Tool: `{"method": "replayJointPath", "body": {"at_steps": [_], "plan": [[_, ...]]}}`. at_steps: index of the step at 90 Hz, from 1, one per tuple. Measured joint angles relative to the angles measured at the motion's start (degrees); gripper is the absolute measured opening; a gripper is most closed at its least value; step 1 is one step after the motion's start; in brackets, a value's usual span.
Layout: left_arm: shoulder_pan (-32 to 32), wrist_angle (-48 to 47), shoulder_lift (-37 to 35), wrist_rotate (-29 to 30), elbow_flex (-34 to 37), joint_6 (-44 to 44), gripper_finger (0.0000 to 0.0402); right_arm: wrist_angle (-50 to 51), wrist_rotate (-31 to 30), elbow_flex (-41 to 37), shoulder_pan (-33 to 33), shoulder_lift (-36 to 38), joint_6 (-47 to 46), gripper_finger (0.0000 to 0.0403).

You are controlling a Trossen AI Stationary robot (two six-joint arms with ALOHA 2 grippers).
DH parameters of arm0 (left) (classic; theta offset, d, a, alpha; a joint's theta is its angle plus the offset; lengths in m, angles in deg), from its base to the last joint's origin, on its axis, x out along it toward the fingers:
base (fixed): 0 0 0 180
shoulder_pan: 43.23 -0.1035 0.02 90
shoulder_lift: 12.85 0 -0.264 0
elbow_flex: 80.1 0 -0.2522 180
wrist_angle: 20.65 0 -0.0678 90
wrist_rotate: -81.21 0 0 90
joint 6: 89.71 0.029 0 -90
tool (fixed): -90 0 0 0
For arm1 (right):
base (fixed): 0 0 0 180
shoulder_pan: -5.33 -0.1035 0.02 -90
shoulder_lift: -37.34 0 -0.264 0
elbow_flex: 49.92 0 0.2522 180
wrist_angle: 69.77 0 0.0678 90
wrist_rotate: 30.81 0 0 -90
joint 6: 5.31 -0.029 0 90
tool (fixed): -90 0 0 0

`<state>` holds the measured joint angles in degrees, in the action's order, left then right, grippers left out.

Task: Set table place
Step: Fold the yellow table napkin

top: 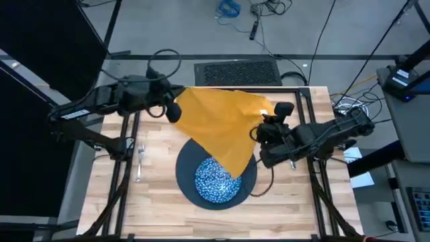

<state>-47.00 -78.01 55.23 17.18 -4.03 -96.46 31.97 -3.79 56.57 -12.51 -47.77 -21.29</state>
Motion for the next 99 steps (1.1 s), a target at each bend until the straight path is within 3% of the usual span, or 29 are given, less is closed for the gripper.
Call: {"method": "replayJointPath", "body": {"at_steps": [18,29,43,61,99], "plan": [[4.15,1.28,-0.03,0.09,-0.15,-3.39,0.0000,-3.37,0.52,-0.02,7.69,-0.03,7.20,0.0000],[6.58,1.25,0.10,0.26,-2.44,-3.48,0.0000,-7.72,4.57,-0.02,12.46,0.03,13.40,0.0000],[10.00,1.47,0.13,0.48,-5.82,-3.46,0.0000,-13.74,6.29,-0.04,14.80,0.45,19.23,0.0000],[14.12,1.57,0.19,0.50,-10.69,-3.48,0.0000,-15.80,6.37,1.95,11.33,1.52,20.86,0.0000],[19.19,4.12,0.12,0.63,-15.98,-6.39,0.0000,-9.49,3.10,17.53,-3.40,1.65,12.83,0.0000]]}}
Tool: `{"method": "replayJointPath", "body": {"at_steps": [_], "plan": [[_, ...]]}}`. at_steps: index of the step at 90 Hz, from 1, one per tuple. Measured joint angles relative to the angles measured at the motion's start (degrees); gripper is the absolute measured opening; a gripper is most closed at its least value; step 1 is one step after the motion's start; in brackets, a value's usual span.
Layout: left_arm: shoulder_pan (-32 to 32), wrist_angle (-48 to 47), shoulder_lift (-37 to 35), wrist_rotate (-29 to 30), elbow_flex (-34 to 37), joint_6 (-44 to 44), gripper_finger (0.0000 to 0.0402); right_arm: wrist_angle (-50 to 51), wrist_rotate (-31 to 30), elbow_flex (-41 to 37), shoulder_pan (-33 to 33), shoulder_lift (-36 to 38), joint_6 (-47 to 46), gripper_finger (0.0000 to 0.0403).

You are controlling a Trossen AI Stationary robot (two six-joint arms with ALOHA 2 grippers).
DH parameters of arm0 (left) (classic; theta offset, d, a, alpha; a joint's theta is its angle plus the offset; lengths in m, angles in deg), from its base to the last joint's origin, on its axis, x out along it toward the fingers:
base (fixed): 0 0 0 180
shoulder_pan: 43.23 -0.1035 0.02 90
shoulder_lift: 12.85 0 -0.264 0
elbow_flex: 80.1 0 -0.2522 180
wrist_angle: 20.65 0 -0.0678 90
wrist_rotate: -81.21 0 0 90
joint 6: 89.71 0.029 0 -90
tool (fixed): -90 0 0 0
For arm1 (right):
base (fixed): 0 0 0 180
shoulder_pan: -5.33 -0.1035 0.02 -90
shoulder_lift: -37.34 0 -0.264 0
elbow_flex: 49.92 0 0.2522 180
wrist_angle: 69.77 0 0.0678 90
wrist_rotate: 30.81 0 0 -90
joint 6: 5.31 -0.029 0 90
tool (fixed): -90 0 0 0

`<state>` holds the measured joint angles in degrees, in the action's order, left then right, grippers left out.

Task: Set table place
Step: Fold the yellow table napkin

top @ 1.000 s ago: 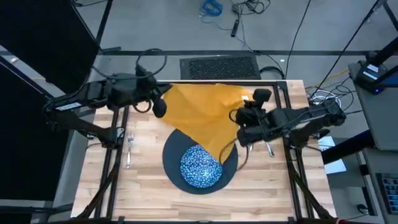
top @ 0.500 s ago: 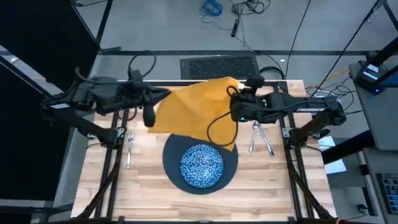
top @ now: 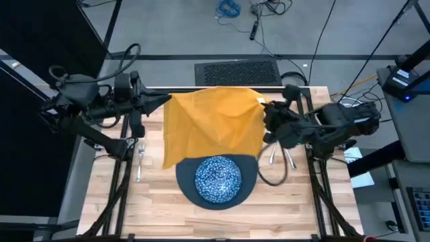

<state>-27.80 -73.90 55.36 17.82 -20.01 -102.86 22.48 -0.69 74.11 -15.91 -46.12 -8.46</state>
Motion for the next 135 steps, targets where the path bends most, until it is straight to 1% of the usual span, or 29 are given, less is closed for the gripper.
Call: {"method": "replayJointPath", "body": {"at_steps": [12,26,46,65,76,83,93,108,126,135], "plan": [[1.94,-0.56,0.39,0.00,0.00,-1.53,0.0000,3.71,0.07,0.37,-2.30,-0.07,-5.70,0.0000],[4.40,-3.12,1.91,0.72,0.00,-2.28,0.0000,7.84,0.89,-0.83,-3.28,-0.35,-12.56,0.0000],[5.20,-4.90,4.33,2.94,0.02,-2.99,0.0000,9.71,3.04,-2.40,-1.99,-0.37,-15.91,0.0000],[5.13,-10.27,4.44,11.16,0.04,-3.12,0.0000,9.76,4.83,-5.14,2.28,-0.35,-15.95,0.0000],[5.11,-18.31,4.43,16.28,0.08,-5.17,0.0000,9.73,4.98,-8.38,5.49,-0.35,-15.97,0.0000],[4.58,-23.30,4.37,19.40,1.44,-7.70,0.0000,9.44,5.76,-11.06,7.67,-0.35,-16.14,0.0000],[2.75,-27.44,4.57,21.05,5.05,-10.34,0.0000,7.23,6.31,-15.64,10.77,-0.35,-15.39,0.0000],[-1.87,-27.72,4.55,21.55,12.80,-10.30,0.0000,0.99,6.99,-22.41,16.44,-0.35,-11.88,0.0000],[-8.91,-27.21,4.50,21.88,21.48,-8.95,0.0000,-13.84,9.74,-29.41,22.48,-0.35,-1.61,0.0000],[-11.82,-26.53,4.50,21.90,24.47,-8.79,0.0000,-21.54,11.14,-32.49,25.75,-0.35,3.91,0.0000]]}}
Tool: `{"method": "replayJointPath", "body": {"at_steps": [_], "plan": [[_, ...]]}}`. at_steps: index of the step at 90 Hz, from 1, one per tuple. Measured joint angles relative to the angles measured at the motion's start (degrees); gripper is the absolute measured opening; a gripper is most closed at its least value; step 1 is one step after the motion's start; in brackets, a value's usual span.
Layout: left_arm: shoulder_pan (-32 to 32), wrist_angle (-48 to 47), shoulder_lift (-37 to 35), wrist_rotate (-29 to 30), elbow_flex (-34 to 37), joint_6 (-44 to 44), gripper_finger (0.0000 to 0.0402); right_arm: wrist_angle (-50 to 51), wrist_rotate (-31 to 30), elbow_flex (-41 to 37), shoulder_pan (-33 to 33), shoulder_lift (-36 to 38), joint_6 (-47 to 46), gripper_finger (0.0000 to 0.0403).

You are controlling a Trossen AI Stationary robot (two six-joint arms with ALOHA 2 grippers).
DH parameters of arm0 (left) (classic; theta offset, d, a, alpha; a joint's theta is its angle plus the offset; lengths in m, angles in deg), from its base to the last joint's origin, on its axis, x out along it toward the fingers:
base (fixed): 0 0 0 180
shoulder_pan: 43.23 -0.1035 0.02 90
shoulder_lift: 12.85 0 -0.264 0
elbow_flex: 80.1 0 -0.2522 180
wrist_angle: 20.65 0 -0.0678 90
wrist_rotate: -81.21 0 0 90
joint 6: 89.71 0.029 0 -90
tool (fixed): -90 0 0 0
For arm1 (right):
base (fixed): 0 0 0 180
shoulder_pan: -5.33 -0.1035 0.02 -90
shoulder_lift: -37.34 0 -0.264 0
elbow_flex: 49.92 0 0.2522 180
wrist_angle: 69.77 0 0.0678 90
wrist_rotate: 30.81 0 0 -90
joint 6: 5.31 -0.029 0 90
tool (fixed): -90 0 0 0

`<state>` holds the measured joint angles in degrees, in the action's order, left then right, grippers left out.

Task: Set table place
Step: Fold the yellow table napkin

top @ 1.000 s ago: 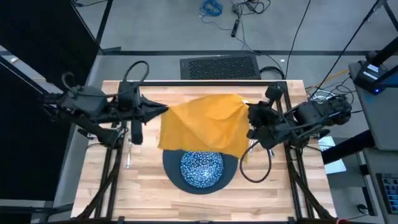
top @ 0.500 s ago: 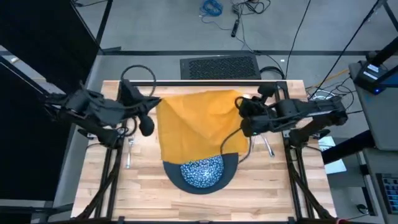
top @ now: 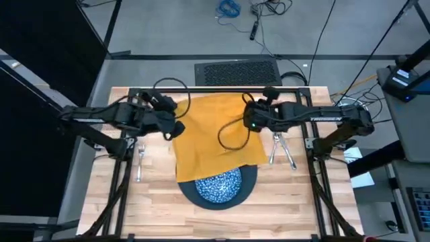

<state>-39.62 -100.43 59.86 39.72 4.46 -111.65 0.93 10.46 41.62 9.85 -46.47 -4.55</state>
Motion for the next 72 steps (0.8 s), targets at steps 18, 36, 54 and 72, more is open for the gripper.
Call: {"method": "replayJointPath", "body": {"at_steps": [18,36,54,72], "plan": [[-2.96,1.03,-0.52,0.00,3.14,1.32,0.0000,-7.88,2.08,-5.07,6.92,0.00,6.20,0.0000],[-3.31,1.61,-0.92,0.02,3.25,2.70,0.0000,-15.47,5.97,-10.11,11.78,0.00,10.19,0.0000],[-4.01,1.62,-1.91,0.04,3.25,2.94,0.0000,-26.16,11.14,-13.58,15.16,0.00,14.14,0.0000],[-3.97,1.25,-4.22,0.09,3.25,2.92,0.0000,-27.18,11.57,-13.70,17.11,0.00,15.90,0.0000]]}}
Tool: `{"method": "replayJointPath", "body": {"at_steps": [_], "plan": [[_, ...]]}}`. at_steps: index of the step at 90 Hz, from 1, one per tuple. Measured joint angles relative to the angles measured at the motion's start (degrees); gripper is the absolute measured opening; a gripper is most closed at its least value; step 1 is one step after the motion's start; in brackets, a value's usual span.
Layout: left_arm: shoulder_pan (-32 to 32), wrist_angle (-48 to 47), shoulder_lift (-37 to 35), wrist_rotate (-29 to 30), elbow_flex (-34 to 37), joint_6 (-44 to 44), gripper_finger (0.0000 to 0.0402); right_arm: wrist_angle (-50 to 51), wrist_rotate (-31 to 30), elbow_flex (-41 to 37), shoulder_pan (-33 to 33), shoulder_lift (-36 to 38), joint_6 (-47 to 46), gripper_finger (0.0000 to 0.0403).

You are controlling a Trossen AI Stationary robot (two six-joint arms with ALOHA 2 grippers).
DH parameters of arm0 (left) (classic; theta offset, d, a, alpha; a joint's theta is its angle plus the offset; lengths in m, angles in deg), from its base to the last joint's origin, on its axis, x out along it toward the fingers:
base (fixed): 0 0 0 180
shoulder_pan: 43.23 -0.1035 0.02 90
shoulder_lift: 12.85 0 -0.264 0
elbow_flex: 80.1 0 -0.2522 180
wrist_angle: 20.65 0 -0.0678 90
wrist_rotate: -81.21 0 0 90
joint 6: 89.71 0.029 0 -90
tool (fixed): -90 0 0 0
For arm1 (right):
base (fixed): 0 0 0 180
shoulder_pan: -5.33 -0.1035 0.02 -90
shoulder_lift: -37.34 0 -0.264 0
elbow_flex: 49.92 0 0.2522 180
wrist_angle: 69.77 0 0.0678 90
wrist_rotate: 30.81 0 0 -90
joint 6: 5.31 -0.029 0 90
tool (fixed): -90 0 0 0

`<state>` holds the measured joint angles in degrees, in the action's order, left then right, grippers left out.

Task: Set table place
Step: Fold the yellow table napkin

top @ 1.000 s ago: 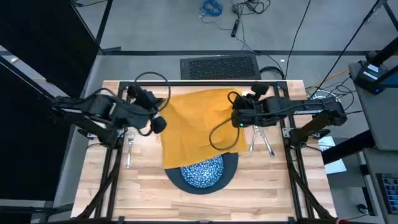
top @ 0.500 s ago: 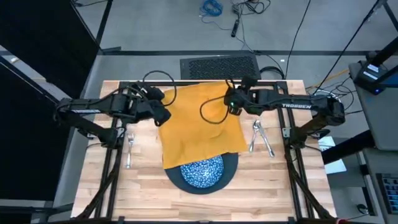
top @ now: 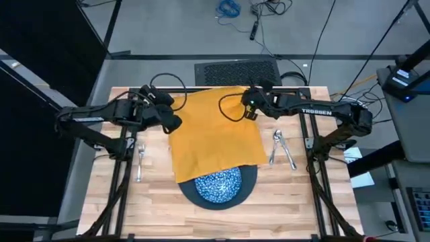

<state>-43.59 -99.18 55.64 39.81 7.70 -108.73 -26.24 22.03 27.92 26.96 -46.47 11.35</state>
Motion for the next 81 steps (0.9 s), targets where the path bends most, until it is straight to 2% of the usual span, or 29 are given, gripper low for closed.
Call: {"method": "replayJointPath", "body": {"at_steps": [17,29,53,71,81], "plan": [[0.15,0.07,-0.55,-3.49,0.47,-1.25,0.0000,1.49,1.93,-0.02,0.29,0.01,-0.37,0.0000],[0.19,1.31,-0.54,-6.31,5.00,-1.89,0.0000,4.94,8.37,-0.02,-0.13,0.02,-1.48,0.0000],[1.29,3.72,-0.48,-11.48,13.91,-6.19,0.0000,13.76,9.82,-0.02,-2.65,0.02,-7.52,0.0000],[3.69,7.09,-0.46,-18.91,17.06,-7.74,0.0000,17.09,12.39,-0.02,-5.27,0.02,-12.76,0.0000],[5.71,7.26,-0.48,-20.53,17.54,-9.84,0.0000,17.69,16.26,-0.02,-6.61,0.02,-15.07,0.0000]]}}
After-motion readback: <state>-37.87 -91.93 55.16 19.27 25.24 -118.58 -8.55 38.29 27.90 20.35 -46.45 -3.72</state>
